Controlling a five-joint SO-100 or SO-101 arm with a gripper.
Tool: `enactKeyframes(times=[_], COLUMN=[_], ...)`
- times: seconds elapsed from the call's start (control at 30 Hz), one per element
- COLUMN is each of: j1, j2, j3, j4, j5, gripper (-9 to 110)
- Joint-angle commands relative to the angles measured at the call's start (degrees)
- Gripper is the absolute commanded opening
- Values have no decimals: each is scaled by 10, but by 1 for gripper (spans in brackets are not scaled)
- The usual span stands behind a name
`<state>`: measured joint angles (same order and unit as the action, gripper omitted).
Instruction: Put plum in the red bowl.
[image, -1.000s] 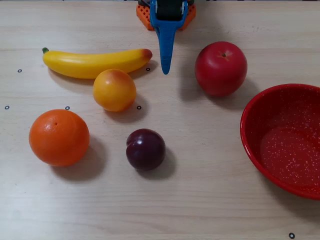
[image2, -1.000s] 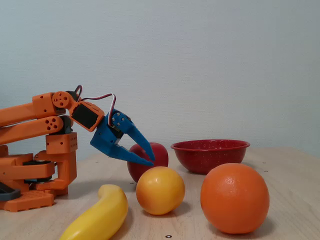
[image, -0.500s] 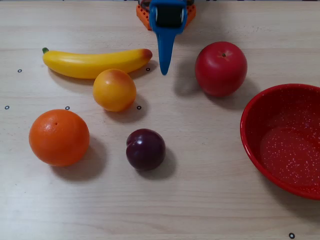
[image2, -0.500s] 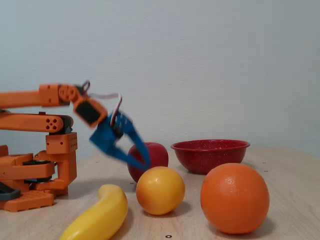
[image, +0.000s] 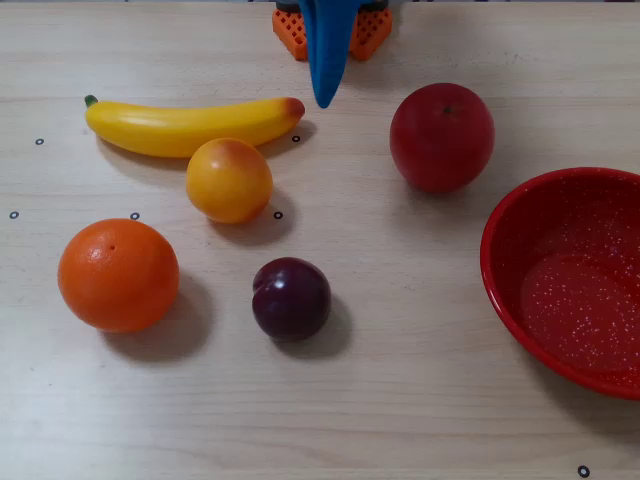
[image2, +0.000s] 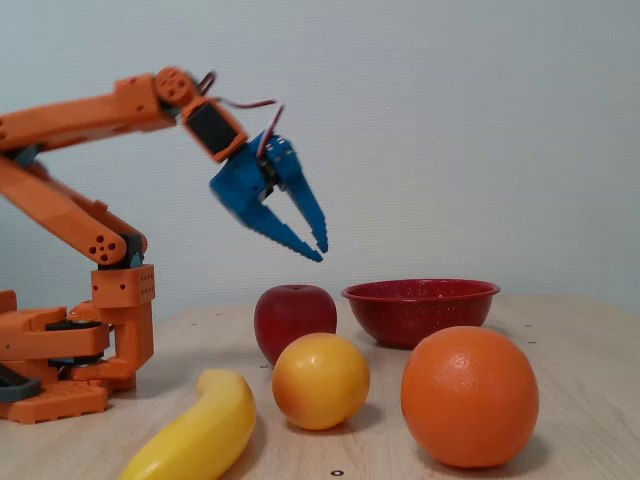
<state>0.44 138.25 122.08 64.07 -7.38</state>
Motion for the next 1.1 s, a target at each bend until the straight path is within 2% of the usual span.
enactKeyframes(times=[0.0, 0.33, 0.57, 0.97, 1.07], j1=[14, 40, 50, 56, 59], j2=[-37, -249, -397, -562, -588], j3=[-107, -307, -461, -661, -682], j4=[25, 100, 203, 313, 330], j5=[-15, -33, -35, -45, -45], gripper=[0, 0, 0, 0, 5])
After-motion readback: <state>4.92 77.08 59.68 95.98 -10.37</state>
